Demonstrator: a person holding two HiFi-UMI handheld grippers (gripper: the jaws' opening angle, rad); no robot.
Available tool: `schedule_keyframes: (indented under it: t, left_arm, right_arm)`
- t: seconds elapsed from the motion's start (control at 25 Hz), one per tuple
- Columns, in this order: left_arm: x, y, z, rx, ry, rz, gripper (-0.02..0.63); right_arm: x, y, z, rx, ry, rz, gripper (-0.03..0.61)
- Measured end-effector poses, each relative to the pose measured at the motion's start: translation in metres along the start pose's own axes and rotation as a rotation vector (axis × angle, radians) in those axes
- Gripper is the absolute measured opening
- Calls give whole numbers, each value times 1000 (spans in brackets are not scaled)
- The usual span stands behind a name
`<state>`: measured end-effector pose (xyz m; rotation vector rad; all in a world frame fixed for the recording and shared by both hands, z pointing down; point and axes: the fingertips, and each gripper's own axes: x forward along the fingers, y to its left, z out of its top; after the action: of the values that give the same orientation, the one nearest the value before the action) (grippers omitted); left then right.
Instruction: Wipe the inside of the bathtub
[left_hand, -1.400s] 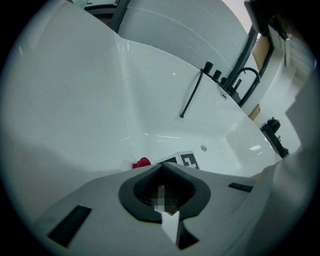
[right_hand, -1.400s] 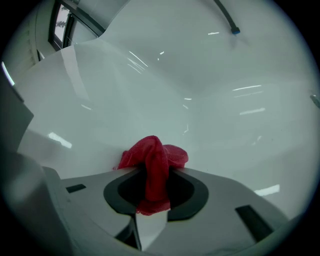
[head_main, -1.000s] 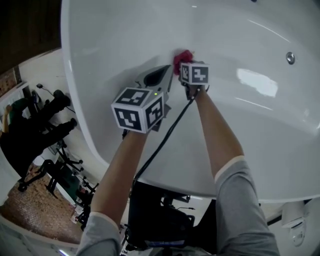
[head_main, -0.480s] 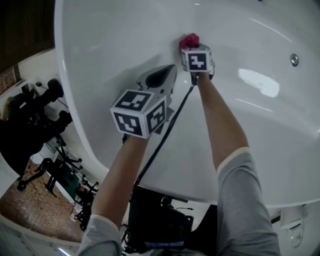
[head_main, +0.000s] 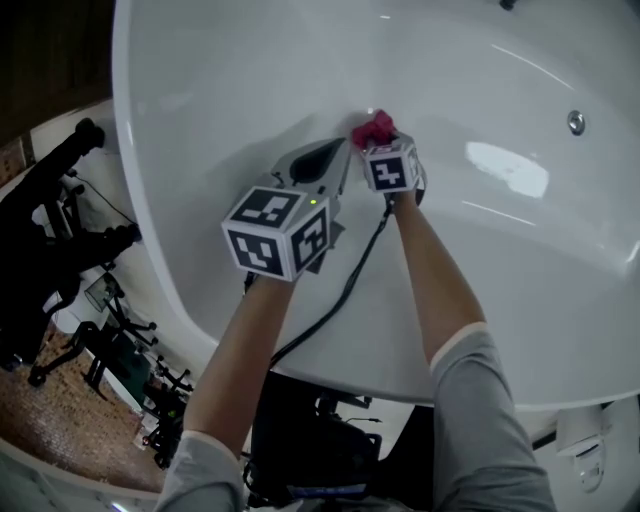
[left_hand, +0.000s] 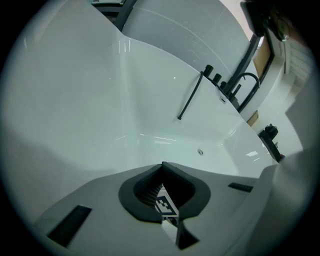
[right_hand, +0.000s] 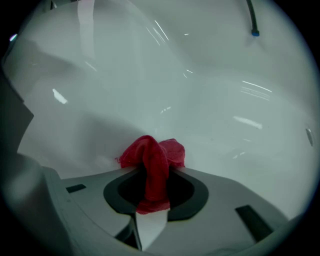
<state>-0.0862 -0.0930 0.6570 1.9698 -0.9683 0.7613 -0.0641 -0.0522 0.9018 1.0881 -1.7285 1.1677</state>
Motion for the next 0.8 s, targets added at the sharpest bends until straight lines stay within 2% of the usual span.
schedule_keyframes:
  t: [0.12,0.28,0.44,0.56,0.8]
  left_arm:
    - [-4,-1,0,-3,-2,-6,6]
    - [-9,4,0,-7,-4,-4,6]
    - [-9,7,-5,-21,-3,5,6]
    - [-9,7,-5,-23,-4,-1,6]
    - [-7,-3,-8,-26,-1,-22,6]
  right_arm:
    - [-2,-2,-1,12,-22,-1,102]
    - [2,-35,48,90,-77,-50,101]
    - [1,-69,75,89,-84,-105,101]
    - [-3,-70,52,98,-50,-97,102]
    - [-22,-52,-27,106,-12,-76,101]
